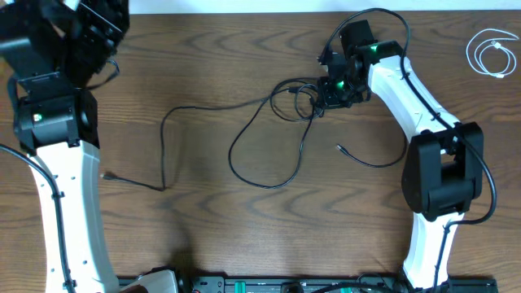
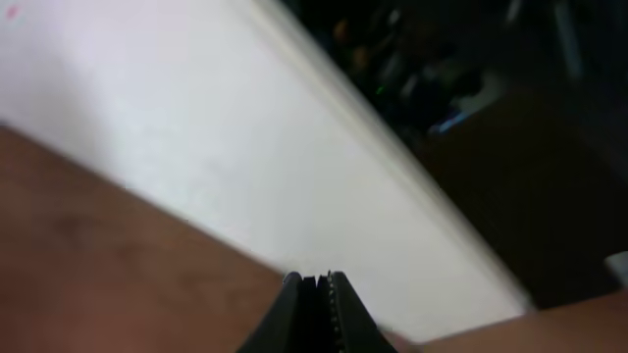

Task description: Untangle cables

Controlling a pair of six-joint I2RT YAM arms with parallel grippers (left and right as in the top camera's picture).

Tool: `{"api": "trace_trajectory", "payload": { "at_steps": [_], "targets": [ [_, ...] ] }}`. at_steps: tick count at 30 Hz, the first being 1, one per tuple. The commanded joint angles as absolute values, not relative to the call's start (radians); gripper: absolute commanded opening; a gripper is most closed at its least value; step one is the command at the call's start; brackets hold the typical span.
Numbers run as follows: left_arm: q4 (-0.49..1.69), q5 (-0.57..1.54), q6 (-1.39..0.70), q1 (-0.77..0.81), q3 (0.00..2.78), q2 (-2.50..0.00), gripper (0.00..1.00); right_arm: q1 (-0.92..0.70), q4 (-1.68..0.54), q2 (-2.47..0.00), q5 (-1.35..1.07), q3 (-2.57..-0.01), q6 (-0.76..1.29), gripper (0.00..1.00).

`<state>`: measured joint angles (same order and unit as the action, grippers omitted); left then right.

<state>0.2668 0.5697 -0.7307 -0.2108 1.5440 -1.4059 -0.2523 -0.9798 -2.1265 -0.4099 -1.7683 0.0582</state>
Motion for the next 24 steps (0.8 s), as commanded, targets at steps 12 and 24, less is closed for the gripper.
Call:
{"api": "trace_trajectory", "payload": {
  "at_steps": [12,24],
  "targets": [
    [0.500,0.568,-0.340,0.022,1.550,-1.425,0.11,-0.252,-0.978,-1.876,-0.625,-1.923,0.036,0.01],
    [0.568,0.579,-0.316,0.229,1.550,-1.573,0.37,-0.249,-0.981,-1.878,-0.646,-1.922,0.055,0.01]
  ]
}}
